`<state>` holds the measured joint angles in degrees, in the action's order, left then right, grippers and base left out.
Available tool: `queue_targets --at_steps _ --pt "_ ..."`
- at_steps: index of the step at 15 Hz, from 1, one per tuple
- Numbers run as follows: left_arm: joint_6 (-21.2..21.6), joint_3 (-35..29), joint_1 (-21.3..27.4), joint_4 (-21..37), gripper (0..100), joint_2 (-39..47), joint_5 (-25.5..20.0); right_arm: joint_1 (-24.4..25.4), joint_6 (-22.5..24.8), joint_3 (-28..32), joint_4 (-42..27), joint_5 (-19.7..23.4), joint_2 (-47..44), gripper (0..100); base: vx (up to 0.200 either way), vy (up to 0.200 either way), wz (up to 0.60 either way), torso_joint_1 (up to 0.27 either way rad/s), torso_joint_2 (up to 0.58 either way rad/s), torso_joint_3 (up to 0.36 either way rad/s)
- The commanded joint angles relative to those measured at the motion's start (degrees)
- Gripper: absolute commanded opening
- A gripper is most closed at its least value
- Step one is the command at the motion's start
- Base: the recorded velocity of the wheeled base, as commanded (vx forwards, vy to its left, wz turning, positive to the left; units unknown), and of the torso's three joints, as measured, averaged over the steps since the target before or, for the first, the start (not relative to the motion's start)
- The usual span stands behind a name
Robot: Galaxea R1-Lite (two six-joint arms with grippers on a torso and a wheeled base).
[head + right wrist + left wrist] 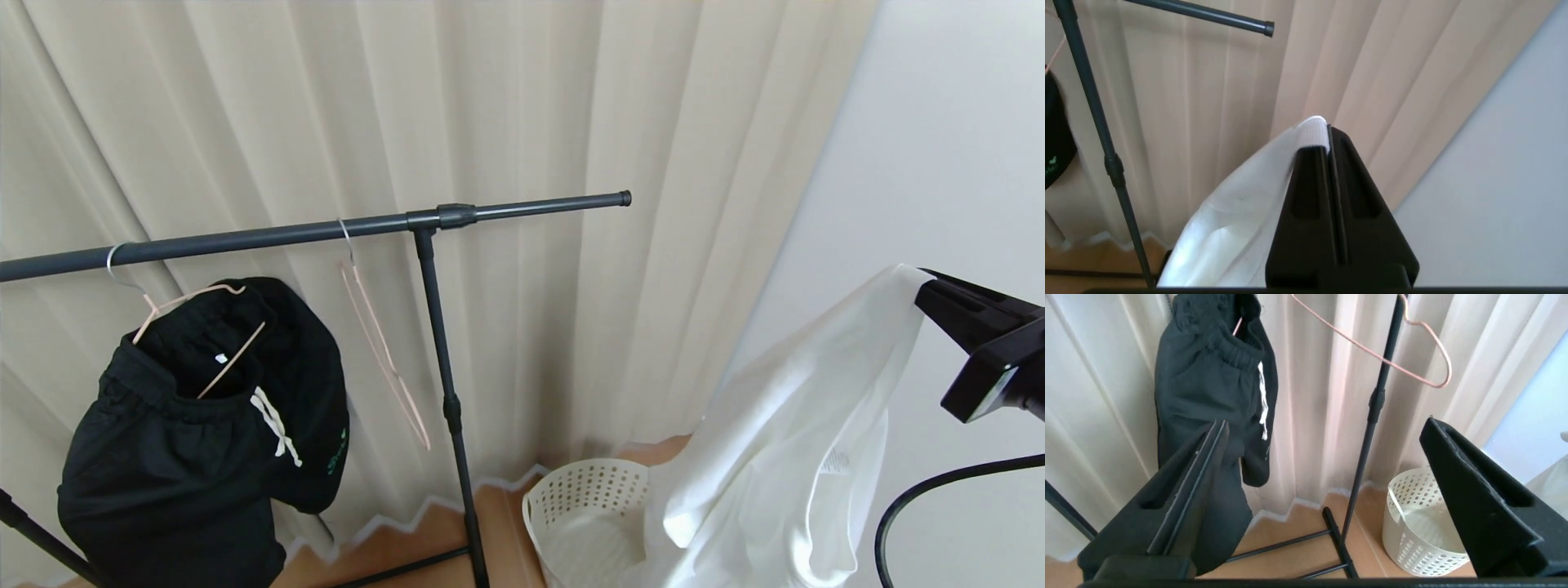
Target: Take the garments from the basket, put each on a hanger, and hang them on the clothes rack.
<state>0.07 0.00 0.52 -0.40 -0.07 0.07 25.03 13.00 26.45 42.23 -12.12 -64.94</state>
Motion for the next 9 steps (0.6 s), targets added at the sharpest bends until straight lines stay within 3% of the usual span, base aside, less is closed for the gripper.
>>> queue_targets --at_steps 1,7,9 --pt "-0.07 0.0 0.0 -0.04 100 0.07 0.01 0.02 0.01 0.0 0.05 -0.01 -0.01 0 0.0 0.0 0.0 0.163 -0.34 -0.188" --pt "-0.07 0.0 0.0 -0.04 100 0.07 0.01 0.02 0.19 0.0 0.05 -0.1 -0.01 0 0.0 0.0 0.0 0.159 -0.35 -0.194" --pt "-0.07 0.0 0.0 -0.04 100 0.07 0.01 0.11 0.19 -0.09 0.05 -0.01 -0.1 0 0.0 0.0 0.0 0.04 -0.11 -0.038"
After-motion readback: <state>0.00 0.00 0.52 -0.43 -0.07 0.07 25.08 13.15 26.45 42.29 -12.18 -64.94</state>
